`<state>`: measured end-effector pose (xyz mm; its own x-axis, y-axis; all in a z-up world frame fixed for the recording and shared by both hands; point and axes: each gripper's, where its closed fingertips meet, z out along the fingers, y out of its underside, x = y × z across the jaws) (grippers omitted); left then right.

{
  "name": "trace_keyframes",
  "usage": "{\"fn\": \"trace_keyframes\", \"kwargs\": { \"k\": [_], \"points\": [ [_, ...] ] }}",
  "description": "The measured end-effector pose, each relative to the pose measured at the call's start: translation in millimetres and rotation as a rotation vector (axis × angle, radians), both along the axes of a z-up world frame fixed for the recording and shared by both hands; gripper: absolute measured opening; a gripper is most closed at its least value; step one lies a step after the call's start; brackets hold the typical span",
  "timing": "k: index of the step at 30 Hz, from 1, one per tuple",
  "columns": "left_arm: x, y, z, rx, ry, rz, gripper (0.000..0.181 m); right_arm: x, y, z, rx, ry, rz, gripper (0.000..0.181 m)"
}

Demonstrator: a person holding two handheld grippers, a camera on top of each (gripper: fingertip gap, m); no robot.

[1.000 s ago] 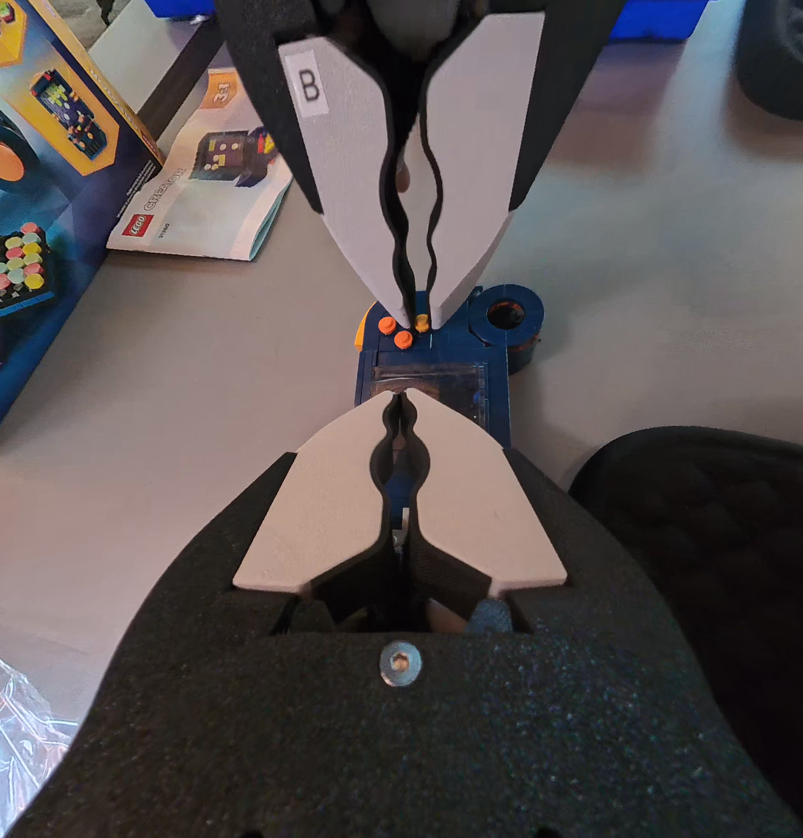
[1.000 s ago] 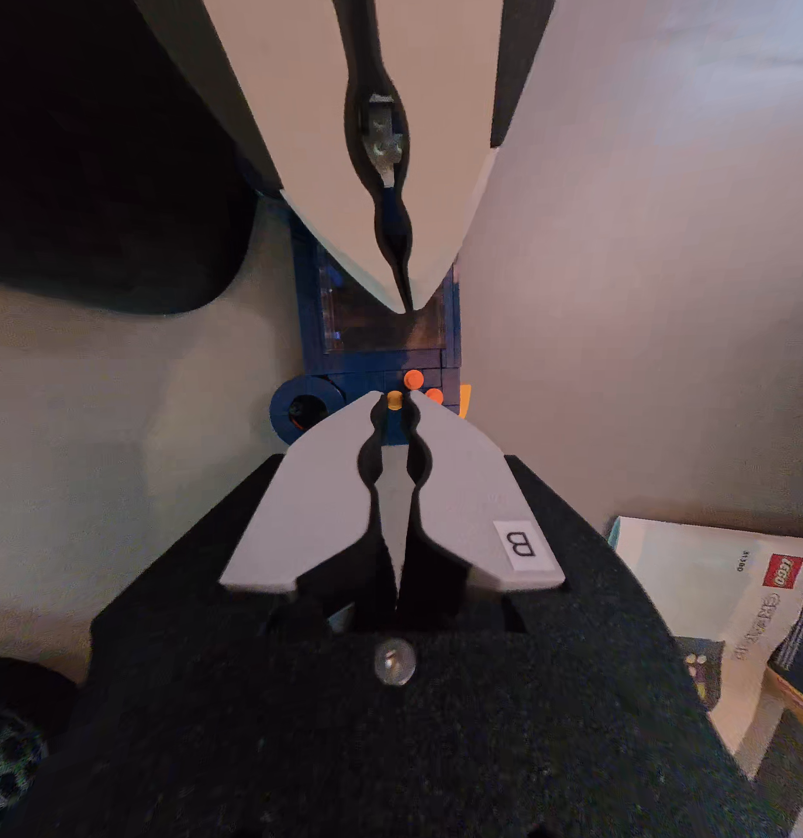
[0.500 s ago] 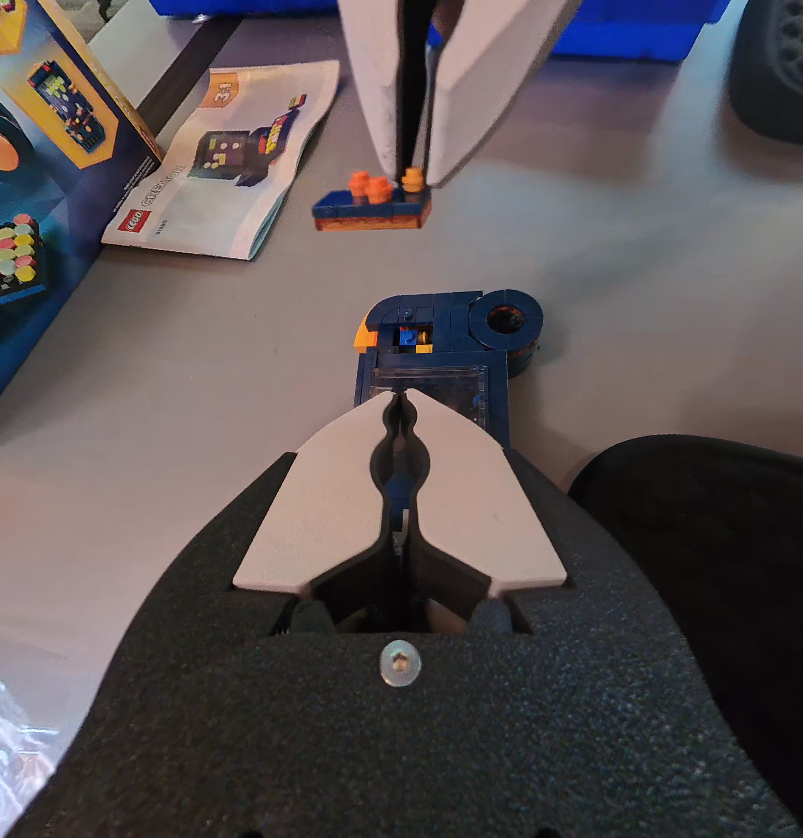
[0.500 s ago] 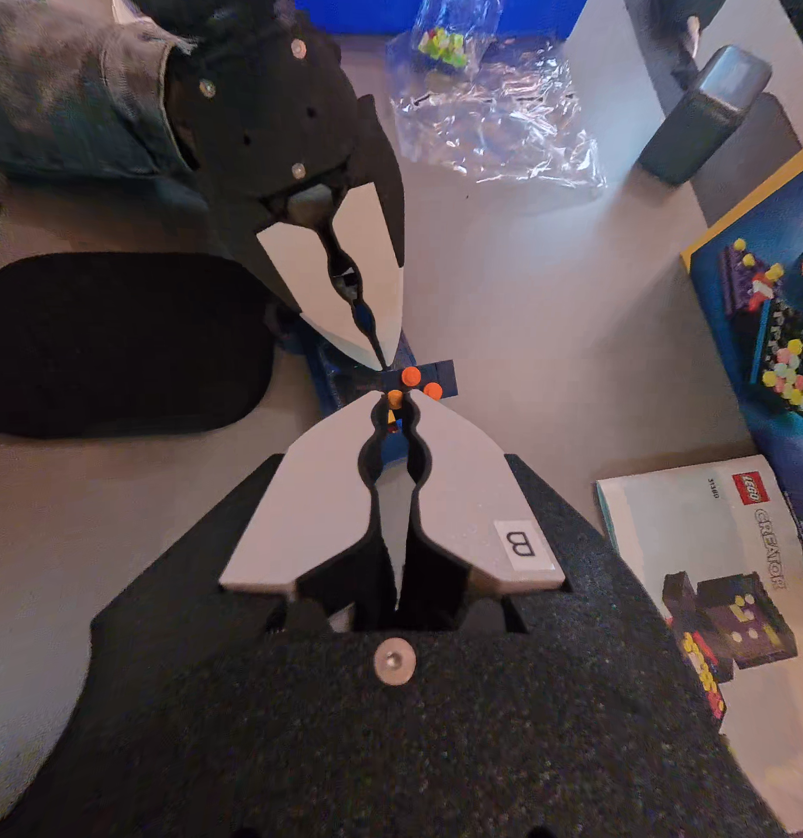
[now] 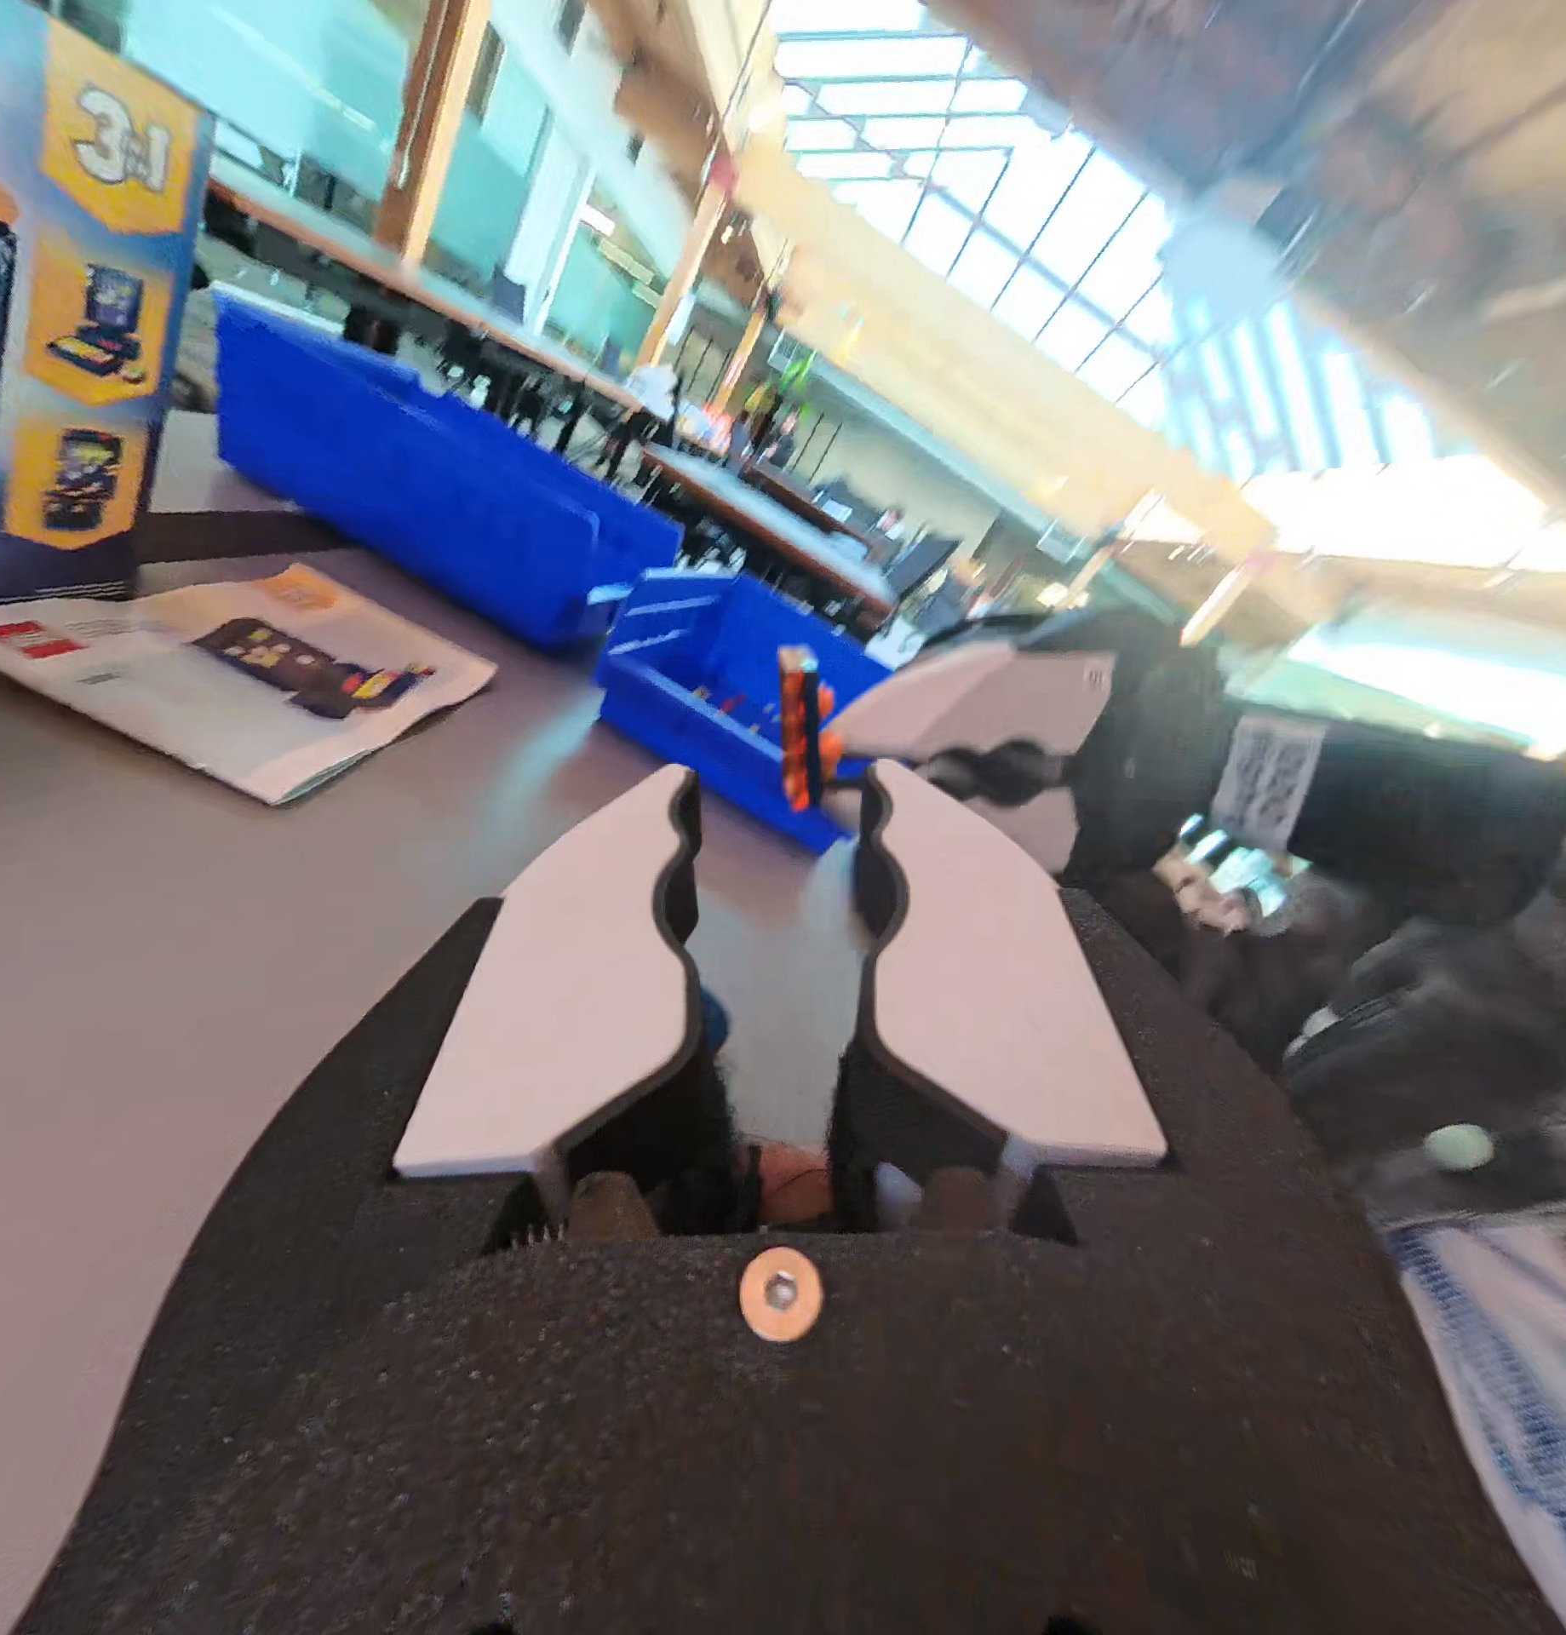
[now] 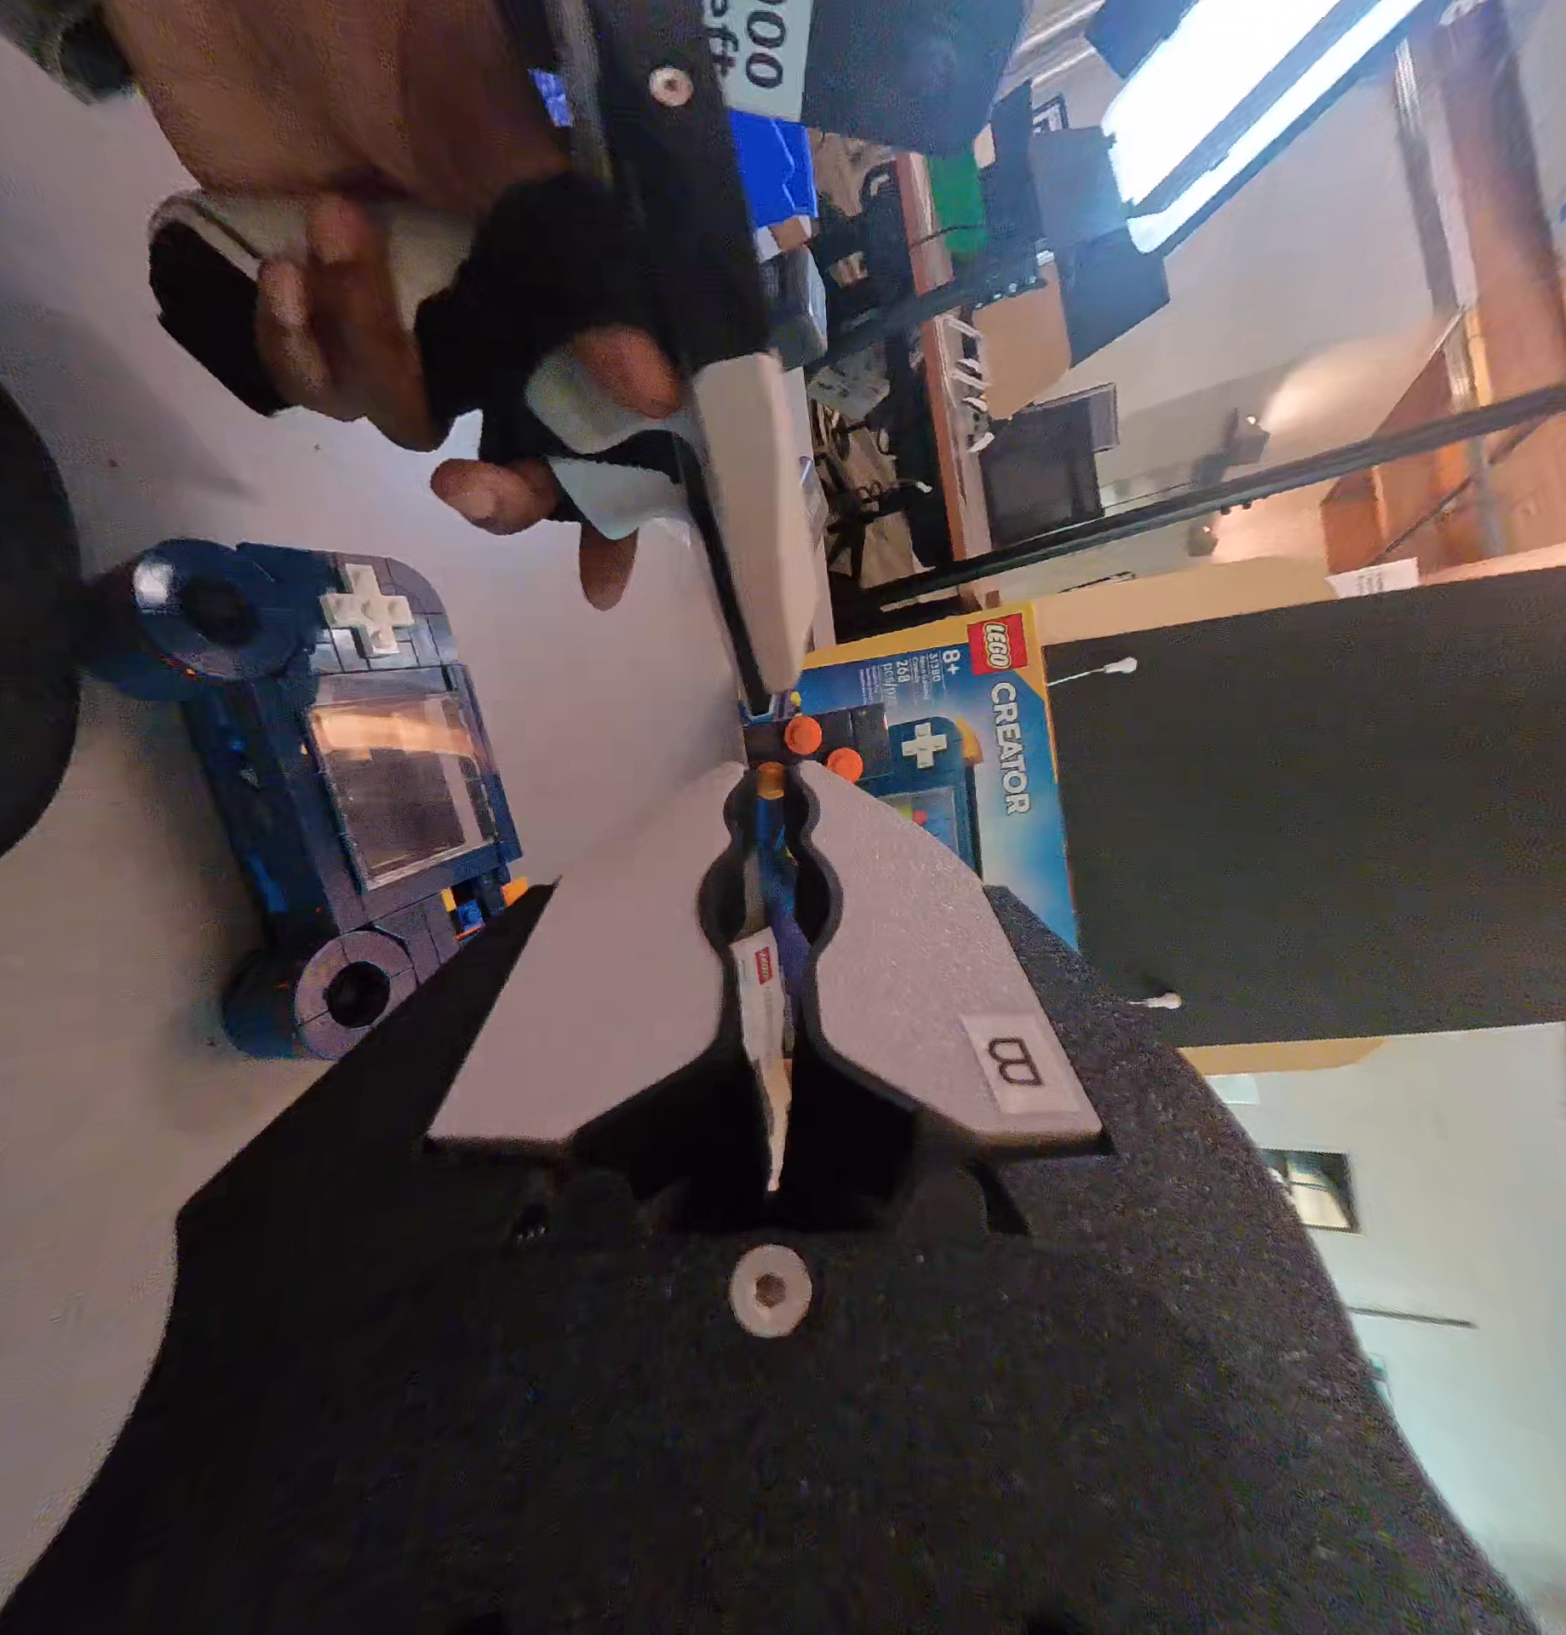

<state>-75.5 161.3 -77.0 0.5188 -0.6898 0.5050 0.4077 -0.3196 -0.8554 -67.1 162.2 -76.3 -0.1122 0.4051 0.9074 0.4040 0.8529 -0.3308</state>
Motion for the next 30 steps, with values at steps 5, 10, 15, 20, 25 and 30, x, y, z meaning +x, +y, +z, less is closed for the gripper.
{"fn": "trace_keyframes", "kwargs": {
  "k": [5, 10, 15, 20, 25, 30],
  "points": [
    [3, -3, 11, 0.038, -0.049, 0.002, 0.011, -9, -10, 0, 0.095, -0.013, -0.020, 0.006],
    [-1, -2, 17, 0.102, -0.004, 0.076, 0.009, -13, -9, 6, 0.166, 0.039, -0.055, 0.006],
    [-2, 1, 11, 0.127, 0.167, 0.162, 0.009, -12, -8, 2, 0.117, 0.112, -0.101, 0.005],
    [-61, 14, 5, 0.127, 0.252, 0.434, 0.008, -5, -28, 17, -0.068, 0.245, -0.039, 0.005],
    [-62, -1, 30, 0.125, -0.100, 0.238, 0.008, 11, -14, 22, -0.222, 0.320, -0.037, 0.006],
    [-46, -4, 36, 0.093, -0.311, 0.092, 0.008, 35, -12, 57, -0.585, 0.533, 0.058, 0.006]
  ]
}}
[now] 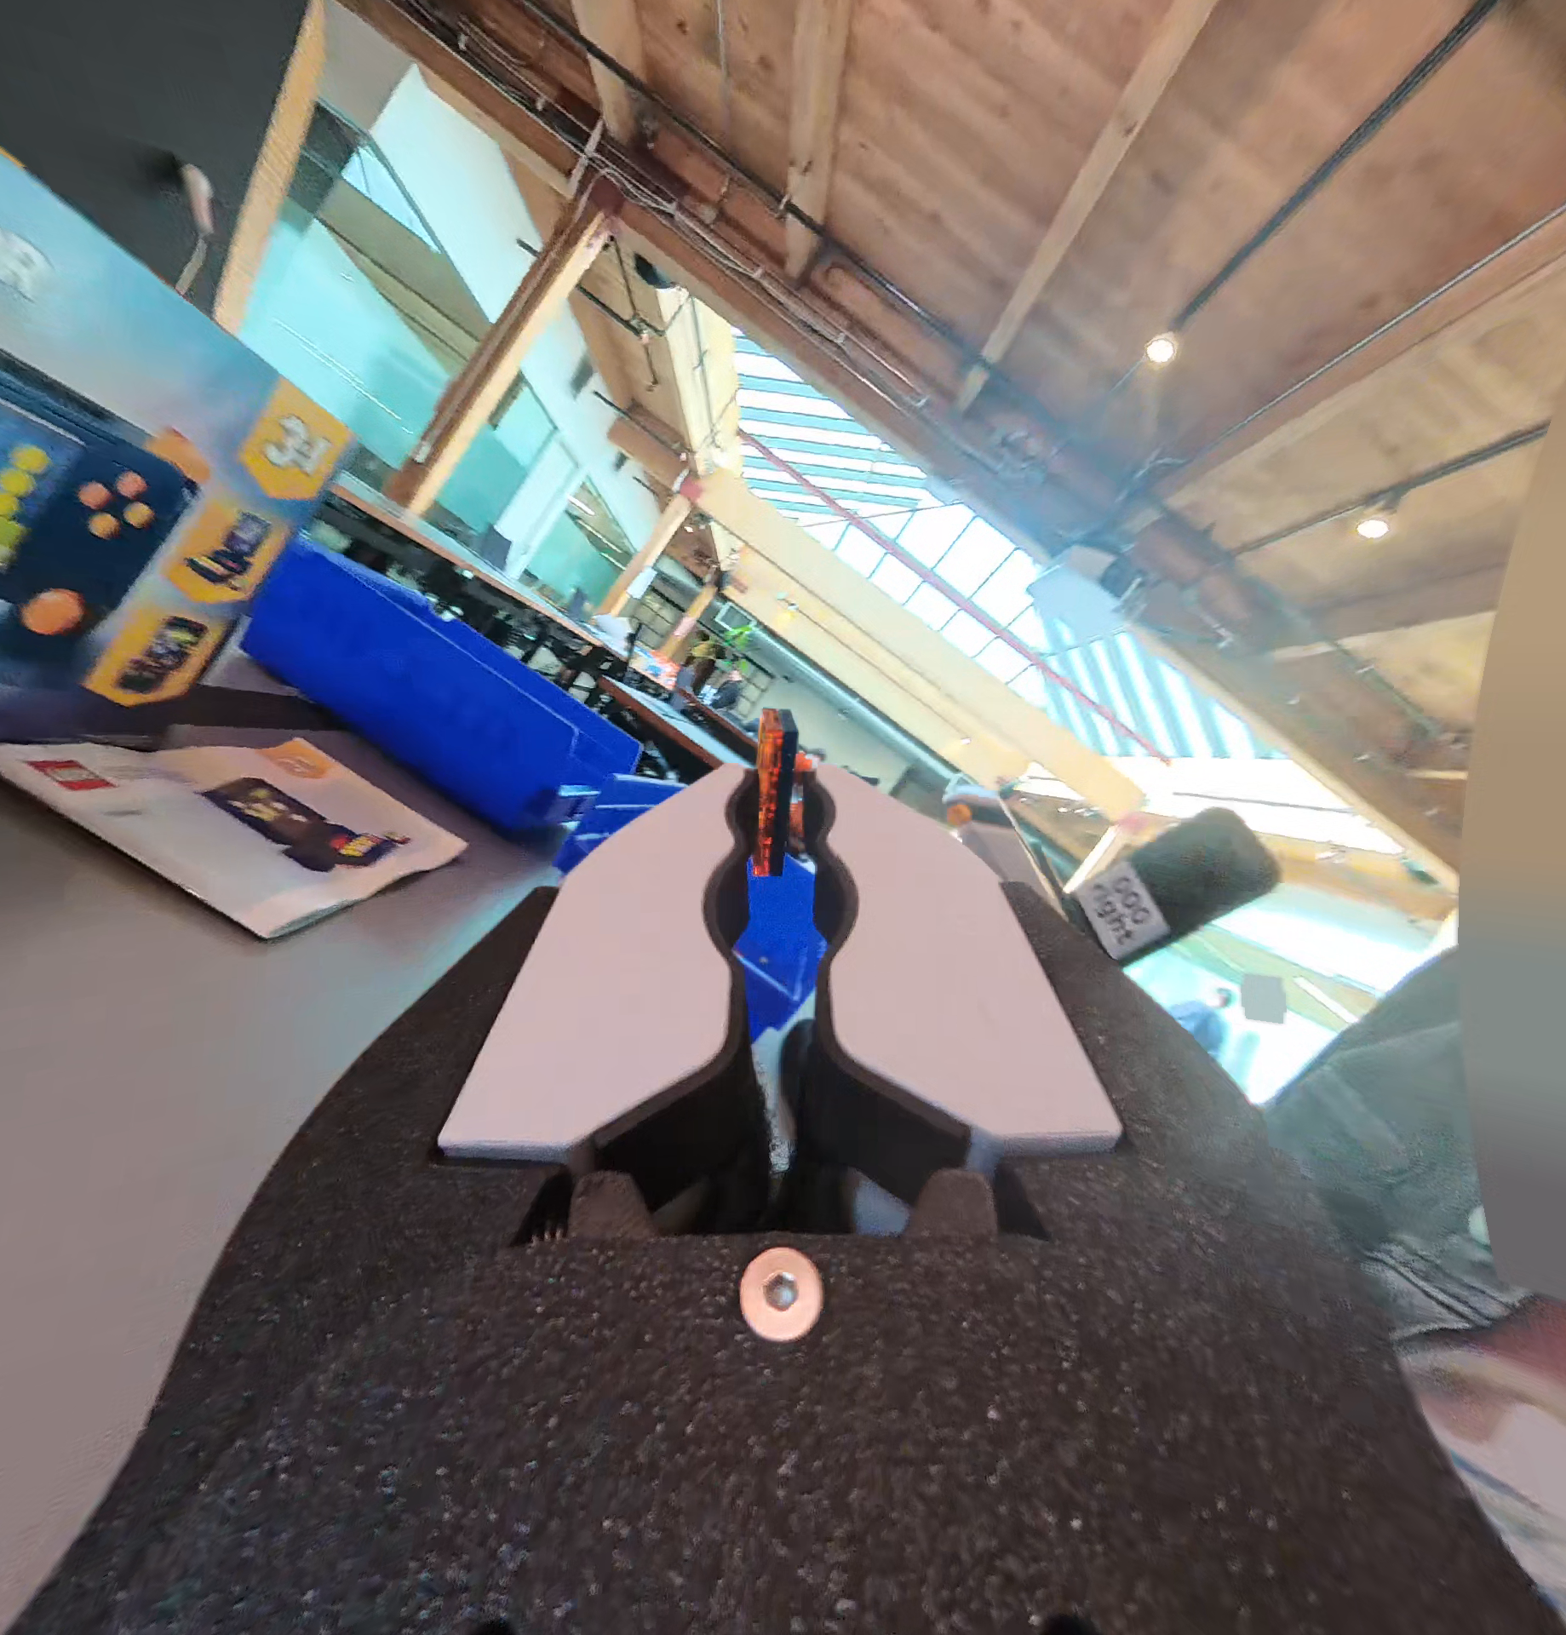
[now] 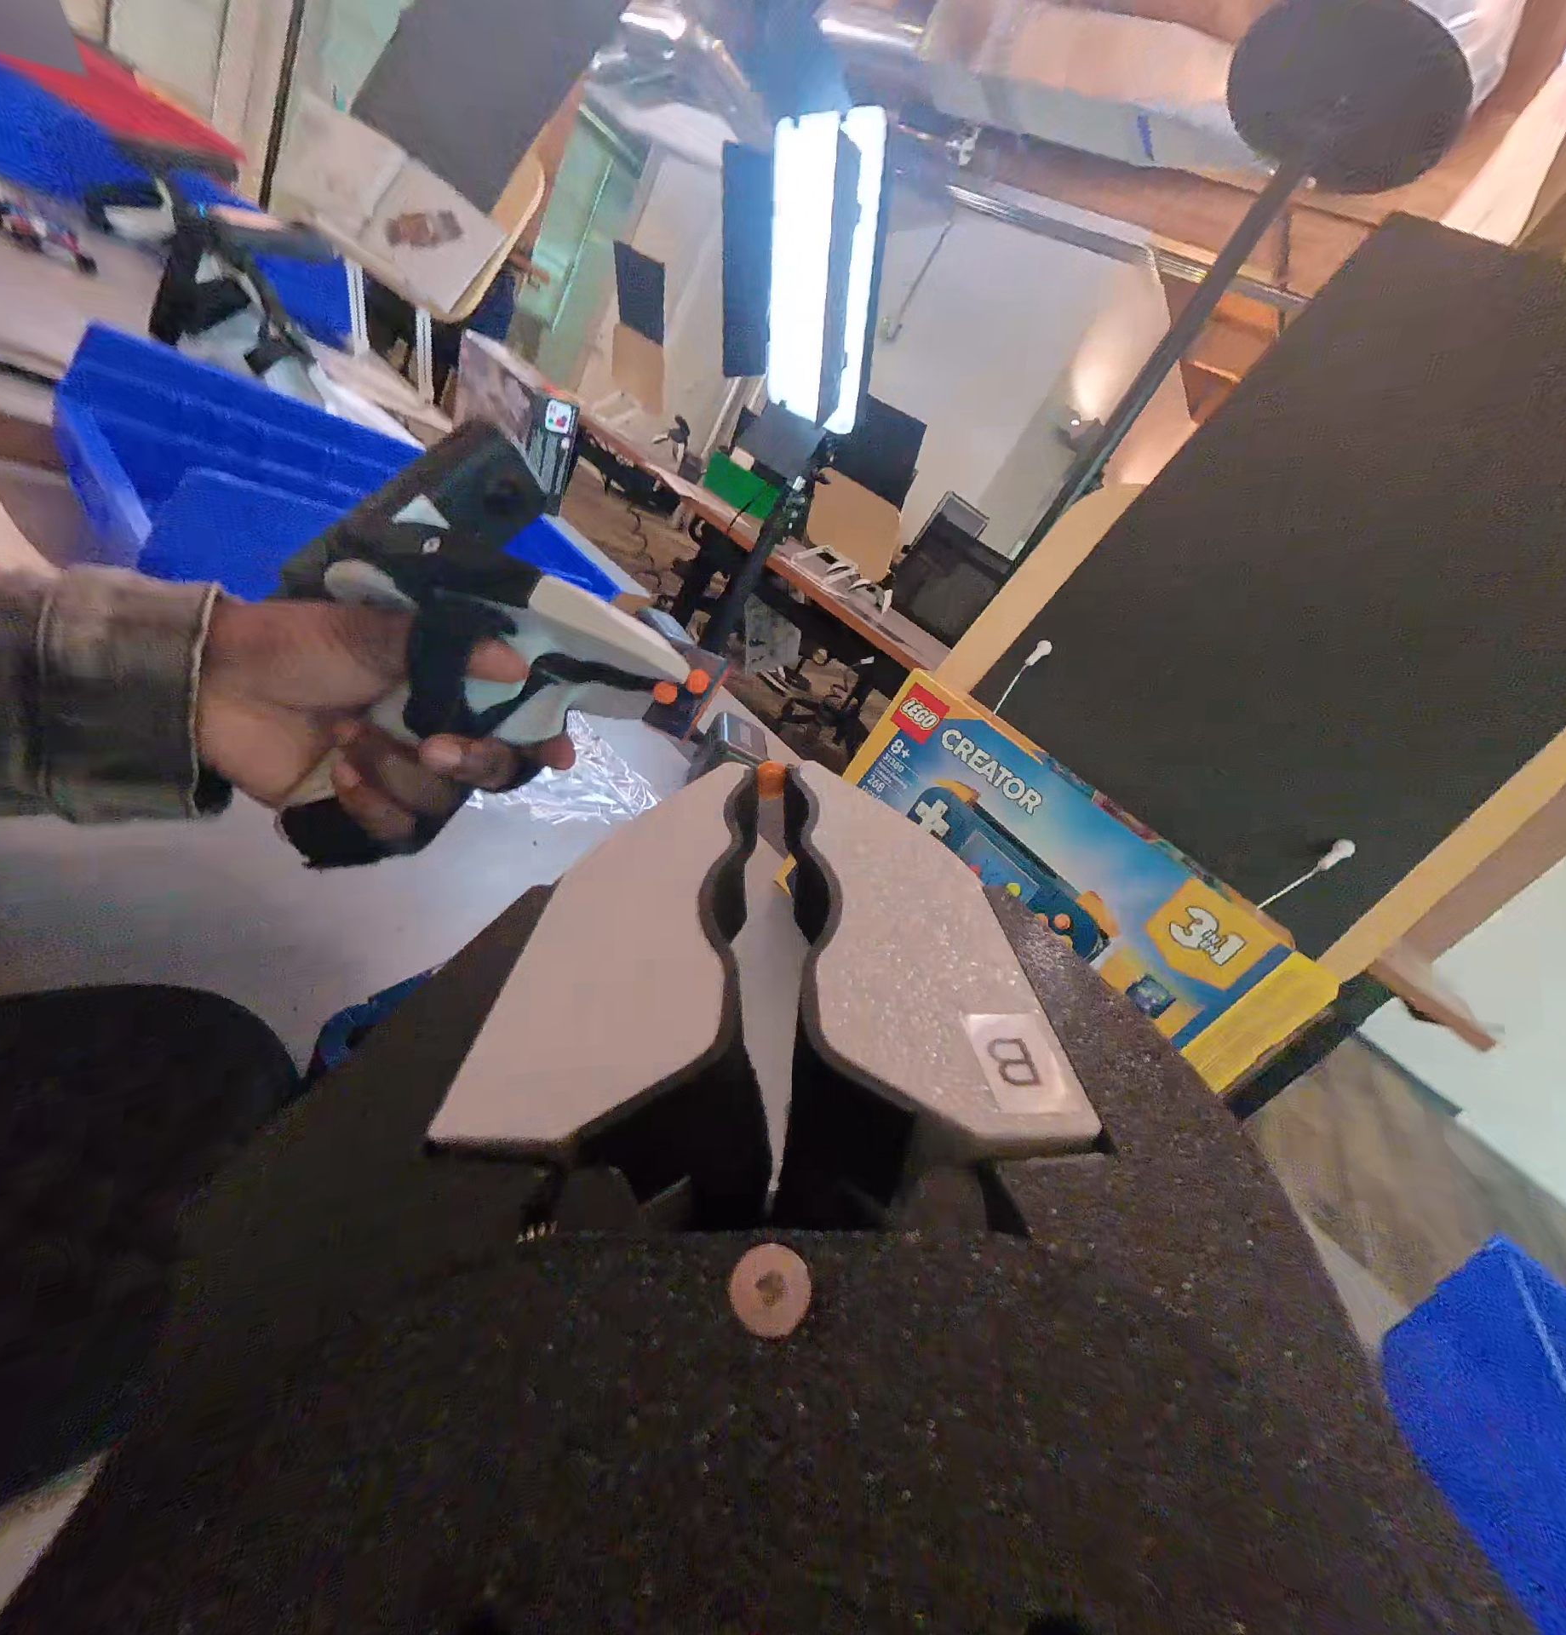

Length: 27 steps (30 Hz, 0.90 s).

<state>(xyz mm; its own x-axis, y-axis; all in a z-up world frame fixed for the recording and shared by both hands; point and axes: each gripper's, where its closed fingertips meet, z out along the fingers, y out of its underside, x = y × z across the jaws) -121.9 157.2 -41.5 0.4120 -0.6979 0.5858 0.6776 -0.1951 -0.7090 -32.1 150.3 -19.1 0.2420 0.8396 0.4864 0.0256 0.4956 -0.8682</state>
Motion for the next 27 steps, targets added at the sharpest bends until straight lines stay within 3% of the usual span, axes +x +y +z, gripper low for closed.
{"fn": "trace_keyframes", "kwargs": {
  "k": [3, 7, 10, 12, 14, 16, 19, 24, 27],
  "points": [
    [13, 2, -9, -0.027, 0.018, -0.046, 0.008, 34, 22, 20, -0.088, 0.046, -0.069, 0.006],
    [35, 2, -16, -0.051, 0.057, -0.117, 0.008, 137, 102, 34, -0.211, -0.098, -0.458, 0.006],
    [49, 1, -22, -0.070, 0.093, -0.153, 0.008, 223, 153, -1, -0.444, -0.342, -0.675, 0.006],
    [58, 1, -28, -0.083, 0.142, -0.171, 0.008, 255, 172, -42, -0.559, -0.567, -0.696, 0.006],
    [65, 0, -30, -0.083, 0.166, -0.183, 0.008, 267, 176, -83, -0.647, -0.762, -0.631, 0.029],
    [69, 0, -32, -0.085, 0.195, -0.185, 0.008, 270, 180, -101, -0.613, -0.824, -0.591, 0.039],
    [72, 0, -37, -0.087, 0.252, -0.173, 0.008, 262, 183, -92, -0.574, -0.720, -0.551, 0.058],
    [75, 0, -40, -0.091, 0.258, -0.186, 0.008, 260, 181, -78, -0.649, -0.593, -0.521, 0.066],
    [76, 0, -44, -0.101, 0.274, -0.198, 0.008, 263, 184, -100, -0.739, -0.678, -0.544, 0.066]
  ]
}}
